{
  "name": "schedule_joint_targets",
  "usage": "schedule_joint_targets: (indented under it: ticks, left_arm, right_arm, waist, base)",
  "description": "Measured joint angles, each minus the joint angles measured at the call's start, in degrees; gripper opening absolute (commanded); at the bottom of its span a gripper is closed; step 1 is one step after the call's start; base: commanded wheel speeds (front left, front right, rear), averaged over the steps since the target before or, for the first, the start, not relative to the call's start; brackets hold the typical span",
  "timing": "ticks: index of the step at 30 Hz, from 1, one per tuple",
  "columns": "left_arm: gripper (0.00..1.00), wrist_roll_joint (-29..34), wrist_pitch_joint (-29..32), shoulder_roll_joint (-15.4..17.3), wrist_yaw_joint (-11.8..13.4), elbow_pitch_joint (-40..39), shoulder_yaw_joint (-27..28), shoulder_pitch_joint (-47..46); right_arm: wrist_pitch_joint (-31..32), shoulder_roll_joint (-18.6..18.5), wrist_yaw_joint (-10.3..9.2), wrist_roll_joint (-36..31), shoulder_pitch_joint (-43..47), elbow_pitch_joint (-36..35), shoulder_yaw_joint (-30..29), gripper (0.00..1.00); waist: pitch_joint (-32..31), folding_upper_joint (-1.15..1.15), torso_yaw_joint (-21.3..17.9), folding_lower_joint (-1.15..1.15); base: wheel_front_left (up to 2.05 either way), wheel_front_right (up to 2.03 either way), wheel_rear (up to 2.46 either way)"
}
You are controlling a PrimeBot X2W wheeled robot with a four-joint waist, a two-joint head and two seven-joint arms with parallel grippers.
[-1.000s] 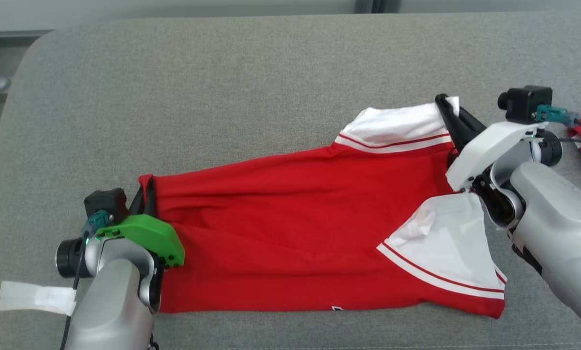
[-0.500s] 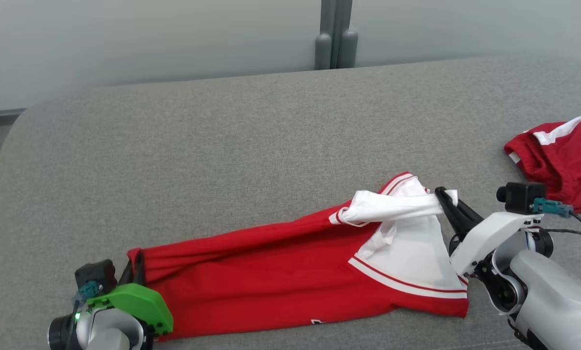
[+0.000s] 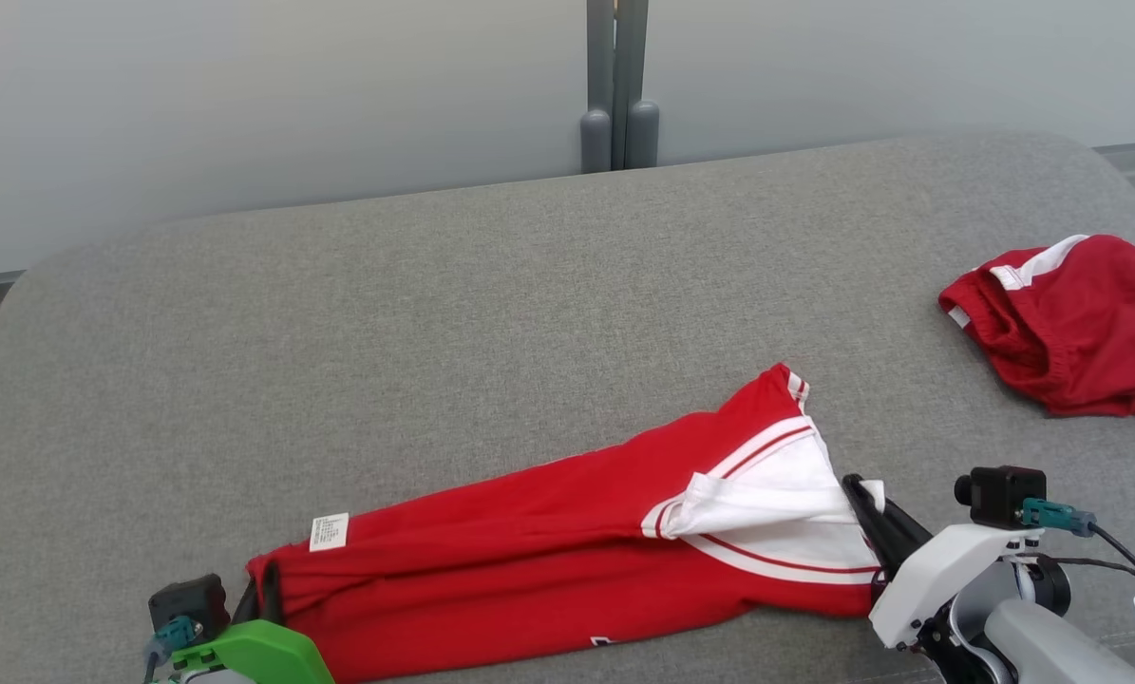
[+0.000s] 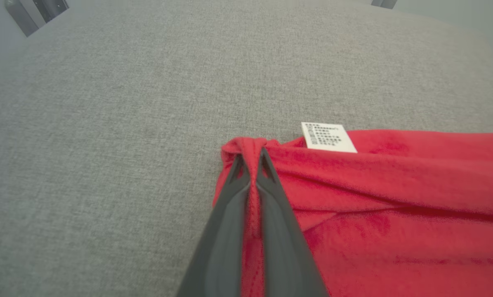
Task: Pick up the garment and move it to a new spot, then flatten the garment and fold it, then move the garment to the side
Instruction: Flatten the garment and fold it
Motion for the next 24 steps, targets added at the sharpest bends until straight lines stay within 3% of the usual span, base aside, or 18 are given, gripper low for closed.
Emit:
schedule_joint_targets:
  ticks: [1,7,11,15,24]
  left_arm:
    - [1.0,0.26,0.0,-0.09,0.02,0.21,0.25,0.25]
    - [1.0,1.19,0.0,-0.63,2.46,-3.07,3.2,3.71]
    - [1.0,2.78,0.0,-1.24,2.5,-6.71,3.42,7.04]
    - [1.0,3.42,0.0,-1.32,2.48,-8.81,3.13,8.4]
    - [1.0,2.29,0.0,-1.43,3.01,-13.55,-0.37,8.1]
  right_arm:
    - [0.0,0.32,0.0,0.04,0.45,0.76,-0.09,1.0]
    - [-0.03,1.19,0.0,-0.81,1.01,1.7,-4.55,1.0]
    - [-0.04,1.66,0.0,-4.09,2.12,1.14,-9.67,1.0]
    - [-0.04,3.0,0.0,-8.22,2.31,2.09,-10.63,1.0]
    - [-0.04,5.61,0.0,-16.96,-1.42,11.26,-13.02,1.0]
  waist:
    - [0.04,0.0,0.01,0.0]
    - [0.25,0.0,0.58,0.0]
    - [0.42,0.0,1.36,0.0]
    - [0.54,0.0,2.53,0.0]
    - [2.0,0.0,5.49,0.0]
  base:
    - [0.0,0.0,0.0]
    - [0.0,0.0,0.0]
    - [0.0,0.0,0.0]
    - [0.0,0.0,0.0]
    - [0.0,0.0,0.0]
